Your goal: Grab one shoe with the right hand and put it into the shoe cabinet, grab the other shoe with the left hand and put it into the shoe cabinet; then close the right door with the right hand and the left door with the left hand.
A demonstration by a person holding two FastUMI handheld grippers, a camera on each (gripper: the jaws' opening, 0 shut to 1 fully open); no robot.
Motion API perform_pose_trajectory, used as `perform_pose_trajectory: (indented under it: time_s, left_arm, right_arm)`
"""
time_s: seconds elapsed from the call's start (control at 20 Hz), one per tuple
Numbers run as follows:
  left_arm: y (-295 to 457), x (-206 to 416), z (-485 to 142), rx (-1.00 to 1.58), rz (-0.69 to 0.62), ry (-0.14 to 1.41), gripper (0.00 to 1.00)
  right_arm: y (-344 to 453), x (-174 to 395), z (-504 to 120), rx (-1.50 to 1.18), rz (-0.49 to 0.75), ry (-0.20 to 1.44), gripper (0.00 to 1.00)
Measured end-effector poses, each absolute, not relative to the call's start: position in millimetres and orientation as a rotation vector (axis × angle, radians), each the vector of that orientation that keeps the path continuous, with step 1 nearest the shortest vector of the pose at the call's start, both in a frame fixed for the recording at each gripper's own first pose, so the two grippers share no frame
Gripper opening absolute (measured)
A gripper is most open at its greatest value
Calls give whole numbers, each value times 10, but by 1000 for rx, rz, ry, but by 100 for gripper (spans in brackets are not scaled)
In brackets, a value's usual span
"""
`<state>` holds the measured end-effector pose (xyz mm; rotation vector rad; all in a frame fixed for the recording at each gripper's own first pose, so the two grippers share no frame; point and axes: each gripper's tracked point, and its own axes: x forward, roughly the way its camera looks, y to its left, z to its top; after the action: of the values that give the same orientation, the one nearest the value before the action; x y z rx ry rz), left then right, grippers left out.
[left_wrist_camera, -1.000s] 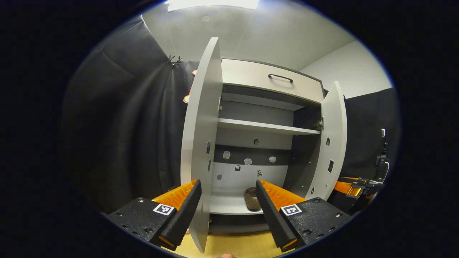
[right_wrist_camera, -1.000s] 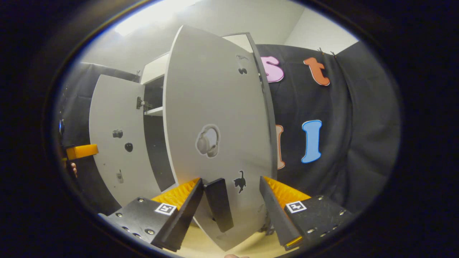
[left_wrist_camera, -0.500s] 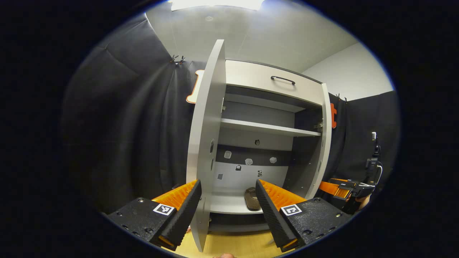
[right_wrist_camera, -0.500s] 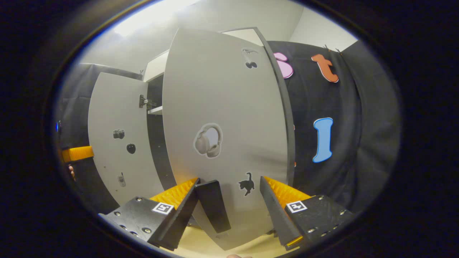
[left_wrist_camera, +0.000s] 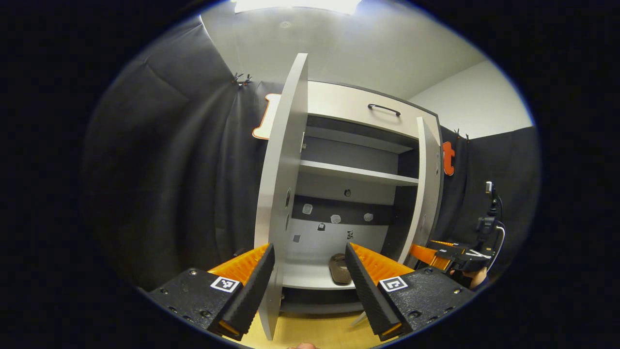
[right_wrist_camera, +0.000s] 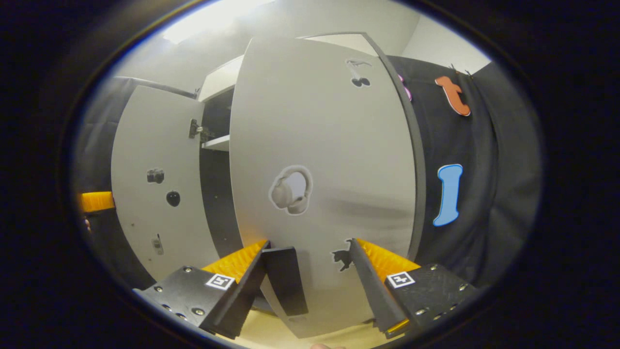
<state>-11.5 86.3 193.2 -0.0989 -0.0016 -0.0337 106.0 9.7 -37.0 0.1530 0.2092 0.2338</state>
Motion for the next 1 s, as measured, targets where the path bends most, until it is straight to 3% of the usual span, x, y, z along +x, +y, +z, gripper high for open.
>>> perform_pose_trajectory:
  time_s: [1.0]
  left_arm:
    - [838,-133,1949,-135,-78,-2,89]
  right_arm:
    - [382,1503,-483,195,210,213,97]
